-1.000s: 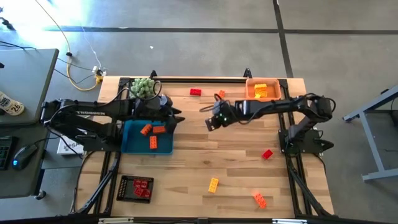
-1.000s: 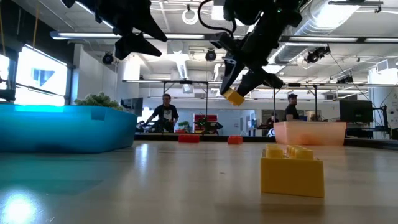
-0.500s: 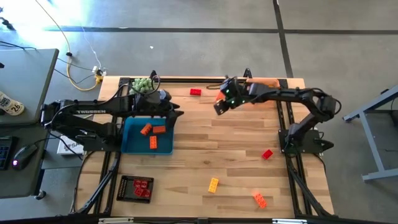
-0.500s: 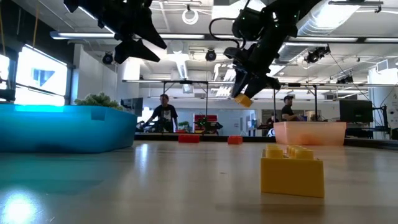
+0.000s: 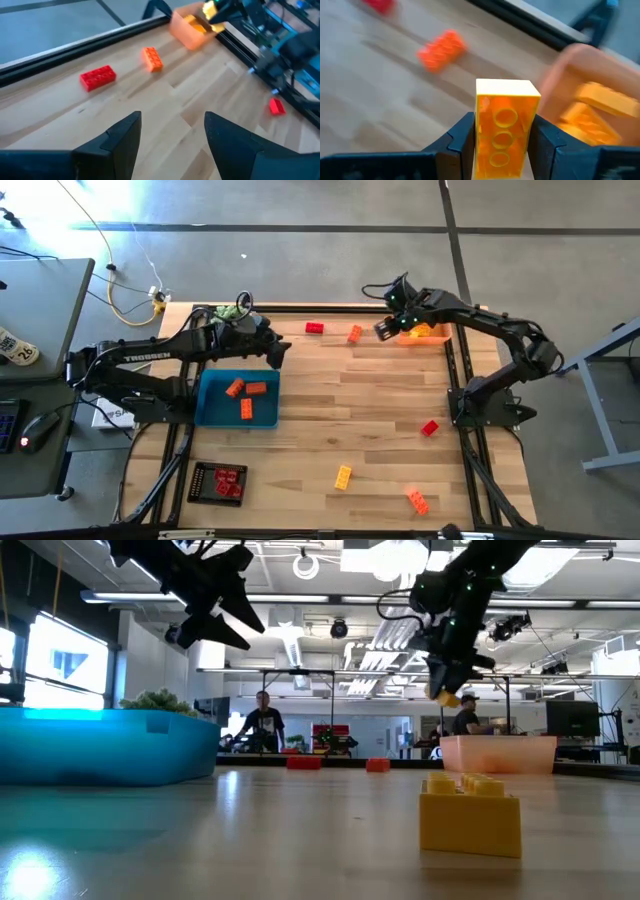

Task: Sort & place blocks by color
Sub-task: Put the yellow game piece into the orange bin

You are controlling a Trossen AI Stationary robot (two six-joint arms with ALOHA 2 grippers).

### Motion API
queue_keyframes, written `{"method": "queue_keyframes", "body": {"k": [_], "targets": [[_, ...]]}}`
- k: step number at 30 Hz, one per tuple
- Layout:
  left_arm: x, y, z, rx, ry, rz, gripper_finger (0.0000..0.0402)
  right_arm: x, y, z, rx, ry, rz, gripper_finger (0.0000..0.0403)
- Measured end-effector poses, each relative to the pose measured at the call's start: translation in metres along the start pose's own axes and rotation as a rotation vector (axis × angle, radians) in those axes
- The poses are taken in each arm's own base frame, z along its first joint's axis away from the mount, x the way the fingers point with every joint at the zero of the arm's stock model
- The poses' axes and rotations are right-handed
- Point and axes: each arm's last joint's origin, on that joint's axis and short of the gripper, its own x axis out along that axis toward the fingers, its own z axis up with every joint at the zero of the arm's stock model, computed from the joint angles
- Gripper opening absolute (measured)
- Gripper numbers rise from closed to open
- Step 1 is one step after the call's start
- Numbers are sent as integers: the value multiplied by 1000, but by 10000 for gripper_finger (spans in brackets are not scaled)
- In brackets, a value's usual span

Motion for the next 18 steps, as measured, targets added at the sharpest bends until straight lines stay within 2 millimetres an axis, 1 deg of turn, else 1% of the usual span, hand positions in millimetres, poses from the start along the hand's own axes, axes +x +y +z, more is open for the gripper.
{"method": "queue_keyframes", "body": {"k": [6, 10, 15, 18], "targets": [[1, 9, 5, -67, -32, 52, 206, 5, -31, 2, -23, 35, -158, 114], [1, 11, 8, -79, -51, 61, 206, 5, -47, 3, -19, 42, -254, 114], [1, 11, 10, -82, -68, 61, 206, 7, -61, 5, 12, 57, -265, 125], [1, 11, 10, -83, -70, 63, 206, 12, -66, 4, 24, 101, -280, 120]]}}
